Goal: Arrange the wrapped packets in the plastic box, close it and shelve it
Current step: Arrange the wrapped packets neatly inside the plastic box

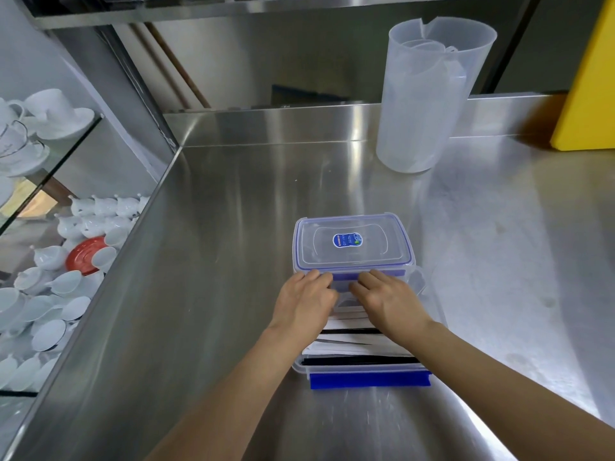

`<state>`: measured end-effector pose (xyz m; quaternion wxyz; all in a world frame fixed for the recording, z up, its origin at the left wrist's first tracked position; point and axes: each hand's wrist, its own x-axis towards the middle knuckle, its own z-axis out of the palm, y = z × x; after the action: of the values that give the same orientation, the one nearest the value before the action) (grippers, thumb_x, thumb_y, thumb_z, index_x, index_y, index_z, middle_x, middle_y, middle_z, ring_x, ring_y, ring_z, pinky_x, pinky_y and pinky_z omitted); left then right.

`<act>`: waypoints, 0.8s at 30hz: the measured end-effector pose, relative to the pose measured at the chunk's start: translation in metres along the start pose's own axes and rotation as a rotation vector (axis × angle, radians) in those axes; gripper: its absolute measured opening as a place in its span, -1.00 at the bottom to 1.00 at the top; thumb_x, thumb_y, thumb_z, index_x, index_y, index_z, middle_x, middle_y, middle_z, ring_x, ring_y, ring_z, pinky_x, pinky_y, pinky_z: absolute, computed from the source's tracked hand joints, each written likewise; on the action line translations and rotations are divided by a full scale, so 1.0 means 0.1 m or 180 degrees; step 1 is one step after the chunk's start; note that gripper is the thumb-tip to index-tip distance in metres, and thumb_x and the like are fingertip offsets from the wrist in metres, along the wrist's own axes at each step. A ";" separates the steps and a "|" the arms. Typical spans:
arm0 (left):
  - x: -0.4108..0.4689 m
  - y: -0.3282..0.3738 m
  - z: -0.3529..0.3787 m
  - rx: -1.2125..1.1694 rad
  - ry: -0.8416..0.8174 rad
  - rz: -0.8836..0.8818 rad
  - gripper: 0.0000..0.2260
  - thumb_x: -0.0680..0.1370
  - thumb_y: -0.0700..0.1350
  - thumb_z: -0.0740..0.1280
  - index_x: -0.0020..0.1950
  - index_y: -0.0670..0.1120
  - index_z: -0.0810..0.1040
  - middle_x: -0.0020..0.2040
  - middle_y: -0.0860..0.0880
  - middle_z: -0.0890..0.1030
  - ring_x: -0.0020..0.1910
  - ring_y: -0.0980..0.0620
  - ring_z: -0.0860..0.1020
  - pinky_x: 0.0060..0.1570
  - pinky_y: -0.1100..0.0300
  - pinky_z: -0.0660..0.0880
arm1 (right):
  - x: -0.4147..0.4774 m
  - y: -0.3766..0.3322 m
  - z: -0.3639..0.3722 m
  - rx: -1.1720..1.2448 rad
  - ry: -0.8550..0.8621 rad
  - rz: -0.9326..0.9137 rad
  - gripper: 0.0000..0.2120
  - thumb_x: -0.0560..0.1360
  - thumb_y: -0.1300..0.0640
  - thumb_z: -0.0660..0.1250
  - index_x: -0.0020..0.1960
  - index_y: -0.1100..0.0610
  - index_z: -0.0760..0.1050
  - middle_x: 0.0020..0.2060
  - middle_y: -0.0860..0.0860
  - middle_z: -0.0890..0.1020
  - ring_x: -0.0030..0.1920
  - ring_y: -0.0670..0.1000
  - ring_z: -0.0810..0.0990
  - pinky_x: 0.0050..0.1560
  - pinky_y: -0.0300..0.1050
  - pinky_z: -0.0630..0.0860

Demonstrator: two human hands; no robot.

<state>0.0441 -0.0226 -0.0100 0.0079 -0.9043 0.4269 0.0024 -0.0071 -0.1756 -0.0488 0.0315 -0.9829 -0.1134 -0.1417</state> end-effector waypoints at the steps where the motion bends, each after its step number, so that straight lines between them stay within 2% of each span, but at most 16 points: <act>1: 0.00 0.01 0.00 0.0005 0.0012 -0.0020 -0.75 -0.01 -0.21 0.63 -0.46 -0.02 0.64 -0.49 0.03 0.47 -0.46 0.03 0.46 -0.47 0.27 0.30 | 0.00 0.00 0.00 0.0023 -0.0051 0.0085 -0.65 0.00 0.32 0.61 -0.28 0.16 0.58 -0.43 0.07 0.62 -0.44 0.07 0.60 -0.46 -0.19 0.55; 5: 0.00 0.02 -0.02 0.0033 0.0050 -0.0068 -0.72 -0.07 -0.28 0.60 -0.48 -0.06 0.61 -0.52 0.01 0.46 -0.50 0.02 0.45 -0.49 0.30 0.27 | 0.01 0.02 0.06 0.0118 -0.0230 0.0369 -0.63 -0.04 0.33 0.61 -0.33 0.17 0.52 -0.50 0.07 0.58 -0.56 0.10 0.55 -0.64 -0.20 0.46; 8: 0.00 0.02 -0.04 -0.0025 0.0109 -0.0061 -0.70 -0.10 -0.34 0.57 -0.52 -0.09 0.55 -0.55 0.00 0.45 -0.52 0.01 0.44 -0.48 0.31 0.21 | 0.01 0.03 0.03 0.0134 -0.0233 0.0406 -0.62 -0.05 0.33 0.62 -0.35 0.18 0.51 -0.52 0.08 0.57 -0.60 0.10 0.52 -0.67 -0.23 0.42; 11: 0.00 0.02 -0.02 -0.0063 0.0121 -0.0061 -0.69 -0.09 -0.37 0.54 -0.51 -0.09 0.54 -0.56 -0.01 0.46 -0.52 0.00 0.44 -0.50 0.31 0.25 | 0.01 0.02 -0.01 -0.0043 -0.0261 0.0463 -0.60 -0.10 0.27 0.63 -0.36 0.17 0.52 -0.55 0.07 0.58 -0.64 0.09 0.51 -0.68 -0.26 0.39; 16: 0.00 -0.01 0.06 -0.0093 0.0025 -0.0066 -0.70 -0.03 -0.25 0.62 -0.44 -0.05 0.59 -0.50 0.03 0.51 -0.46 0.03 0.49 -0.47 0.26 0.38 | -0.02 0.03 -0.04 -0.0216 -0.0318 0.0568 -0.55 -0.10 0.26 0.62 -0.26 0.18 0.55 -0.57 0.06 0.57 -0.67 0.09 0.50 -0.68 -0.25 0.38; 21: 0.00 0.02 0.03 -0.0248 0.0205 -0.0066 -0.75 0.09 -0.16 0.64 -0.42 -0.08 0.58 -0.50 0.01 0.54 -0.46 0.02 0.50 -0.46 0.26 0.43 | -0.02 0.01 -0.11 -0.0257 -0.0382 0.0604 -0.59 -0.15 0.26 0.62 -0.35 0.19 0.55 -0.62 0.07 0.55 -0.69 0.08 0.48 -0.65 -0.28 0.39; 24: -0.01 0.02 0.02 -0.0265 0.0192 -0.0067 -0.74 0.07 -0.18 0.64 -0.42 -0.08 0.58 -0.50 0.00 0.53 -0.47 0.02 0.50 -0.46 0.26 0.42 | 0.00 0.00 -0.14 -0.0238 -0.0463 0.0681 -0.60 -0.16 0.29 0.62 -0.39 0.21 0.53 -0.63 0.09 0.55 -0.71 0.09 0.47 -0.65 -0.26 0.40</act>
<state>0.0423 -0.0230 -0.0121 -0.0425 -0.9079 0.4169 -0.0072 -0.0112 -0.1773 -0.0359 0.0015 -0.9975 -0.0046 -0.0700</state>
